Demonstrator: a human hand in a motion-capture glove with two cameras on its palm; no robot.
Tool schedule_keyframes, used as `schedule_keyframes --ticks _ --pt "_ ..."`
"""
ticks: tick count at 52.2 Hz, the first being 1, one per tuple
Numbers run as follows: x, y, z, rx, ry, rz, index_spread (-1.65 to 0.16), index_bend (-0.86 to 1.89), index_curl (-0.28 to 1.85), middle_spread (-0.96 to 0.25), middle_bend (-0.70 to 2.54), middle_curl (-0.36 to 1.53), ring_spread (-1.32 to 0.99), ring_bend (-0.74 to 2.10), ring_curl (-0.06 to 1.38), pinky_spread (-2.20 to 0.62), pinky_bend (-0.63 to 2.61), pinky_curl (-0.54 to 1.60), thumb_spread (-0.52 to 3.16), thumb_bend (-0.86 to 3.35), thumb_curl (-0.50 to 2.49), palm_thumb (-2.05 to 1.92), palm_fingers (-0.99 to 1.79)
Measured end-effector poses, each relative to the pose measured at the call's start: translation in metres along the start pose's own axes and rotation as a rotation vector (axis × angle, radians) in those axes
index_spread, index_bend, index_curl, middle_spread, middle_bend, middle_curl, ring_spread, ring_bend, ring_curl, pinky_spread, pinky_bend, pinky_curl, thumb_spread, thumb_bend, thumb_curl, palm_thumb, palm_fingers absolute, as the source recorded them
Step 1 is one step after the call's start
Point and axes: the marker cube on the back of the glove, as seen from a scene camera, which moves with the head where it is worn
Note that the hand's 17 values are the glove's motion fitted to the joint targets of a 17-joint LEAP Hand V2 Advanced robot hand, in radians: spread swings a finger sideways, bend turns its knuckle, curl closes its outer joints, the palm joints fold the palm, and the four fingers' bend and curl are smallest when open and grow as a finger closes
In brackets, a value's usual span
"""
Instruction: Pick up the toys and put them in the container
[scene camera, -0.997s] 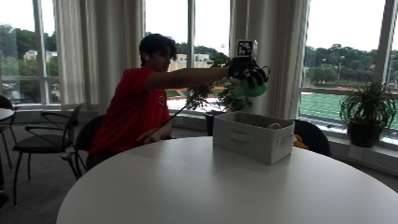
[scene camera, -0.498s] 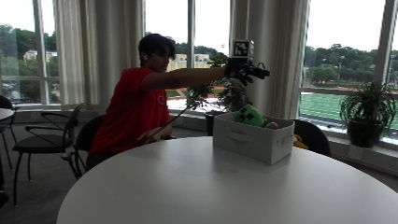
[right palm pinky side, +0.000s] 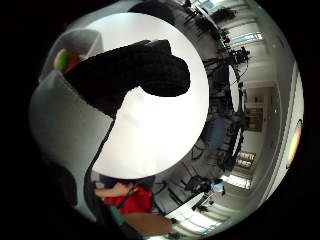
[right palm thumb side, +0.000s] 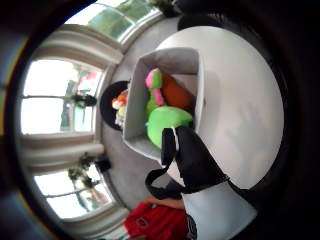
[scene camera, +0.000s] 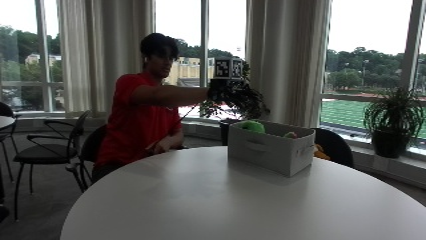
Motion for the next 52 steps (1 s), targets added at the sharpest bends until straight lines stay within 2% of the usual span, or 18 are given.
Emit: schedule_keyframes --ticks 11,30,52 --pt "0.076 0.031 0.051 -0.03 -0.049 0.076 -0.4 0.15 0.32 -0.08 0.15 0.34 0.04 0.3 0.42 0.1 1.31 0.33 1.25 -0.01 0.41 0.13 -0.11" --pt "0.112 0.068 0.101 -0.019 -0.016 0.1 -0.42 0.18 0.33 -0.09 0.15 0.3 0.03 0.21 0.39 0.11 1.22 0.31 1.29 -0.01 0.38 0.15 -0.07" --pt "0.129 0.096 0.118 -0.04 -0.098 0.119 -0.43 0.18 0.35 -0.09 0.15 0.27 0.03 0.2 0.38 0.11 1.19 0.31 1.31 -0.01 0.37 0.16 -0.05"
